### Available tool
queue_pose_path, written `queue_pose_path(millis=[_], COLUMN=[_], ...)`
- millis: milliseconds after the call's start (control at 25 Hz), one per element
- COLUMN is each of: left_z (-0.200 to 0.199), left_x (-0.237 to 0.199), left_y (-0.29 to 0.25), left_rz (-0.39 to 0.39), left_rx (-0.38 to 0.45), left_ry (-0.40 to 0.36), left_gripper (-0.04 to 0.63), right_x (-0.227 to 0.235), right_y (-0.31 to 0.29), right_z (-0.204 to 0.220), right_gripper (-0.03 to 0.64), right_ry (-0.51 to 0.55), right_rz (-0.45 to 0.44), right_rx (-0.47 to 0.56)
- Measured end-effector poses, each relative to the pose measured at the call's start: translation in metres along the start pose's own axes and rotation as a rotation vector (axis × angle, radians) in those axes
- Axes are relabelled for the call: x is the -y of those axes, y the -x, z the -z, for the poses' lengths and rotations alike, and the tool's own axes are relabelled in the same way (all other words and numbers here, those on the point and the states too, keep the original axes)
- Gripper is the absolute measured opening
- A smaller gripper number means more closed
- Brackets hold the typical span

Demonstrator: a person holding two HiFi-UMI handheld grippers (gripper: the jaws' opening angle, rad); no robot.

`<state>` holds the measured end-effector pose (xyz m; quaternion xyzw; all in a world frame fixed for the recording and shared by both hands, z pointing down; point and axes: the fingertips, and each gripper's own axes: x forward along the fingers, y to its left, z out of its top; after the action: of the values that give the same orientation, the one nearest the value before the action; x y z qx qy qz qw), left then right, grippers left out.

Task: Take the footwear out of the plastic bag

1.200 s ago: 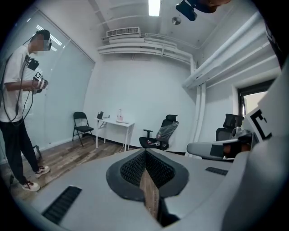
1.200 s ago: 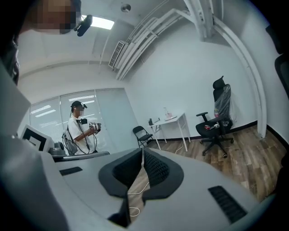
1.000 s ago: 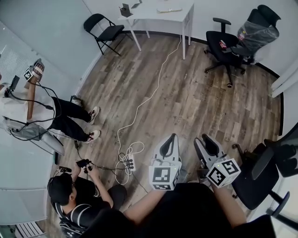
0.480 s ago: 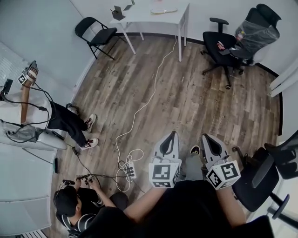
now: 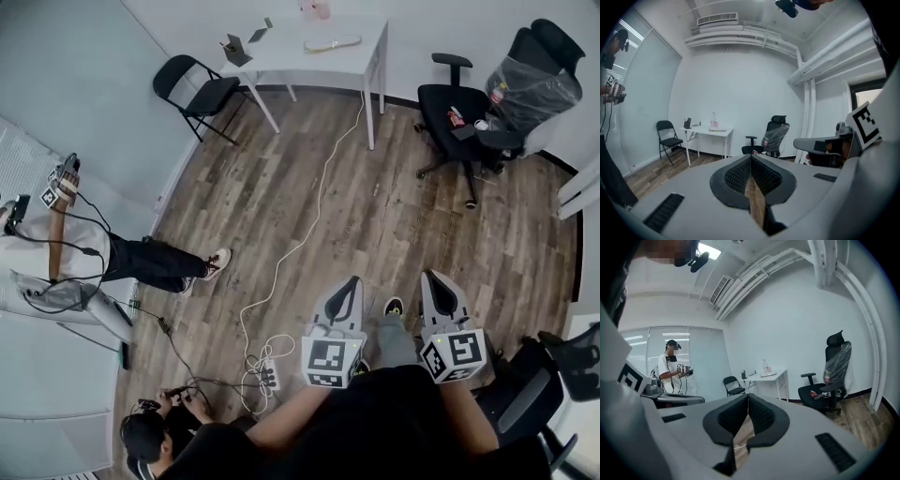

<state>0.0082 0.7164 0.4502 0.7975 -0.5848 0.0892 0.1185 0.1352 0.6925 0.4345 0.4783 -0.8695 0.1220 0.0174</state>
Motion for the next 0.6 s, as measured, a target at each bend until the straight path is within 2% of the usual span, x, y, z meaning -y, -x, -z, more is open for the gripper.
queue_pose_path(millis=[280, 480, 600], left_z=[-0.046, -0.066, -0.075], left_x=[-0.016, -0.023, -0.032], left_y=[-0.104, -0.149, -0.165], left_rz=[-0.004, -0.004, -0.022], left_rx=[0.018, 0.046, 0.057], left_ry=[-0.056, -0.097, -0.095], left_gripper=[0.021, 0.023, 0.023], right_x=[0.074, 0.106, 0.110], right_y=[-0.075, -0.112, -0.130], right_z=[-0.039, -0.046, -0.050], right_gripper=[0.018, 0.018, 0.020], right_ry=[-0.006, 0.002, 0.002], right_rz=[0.004, 0.005, -0.021], right_rx=[-0.003, -0.011, -0.013])
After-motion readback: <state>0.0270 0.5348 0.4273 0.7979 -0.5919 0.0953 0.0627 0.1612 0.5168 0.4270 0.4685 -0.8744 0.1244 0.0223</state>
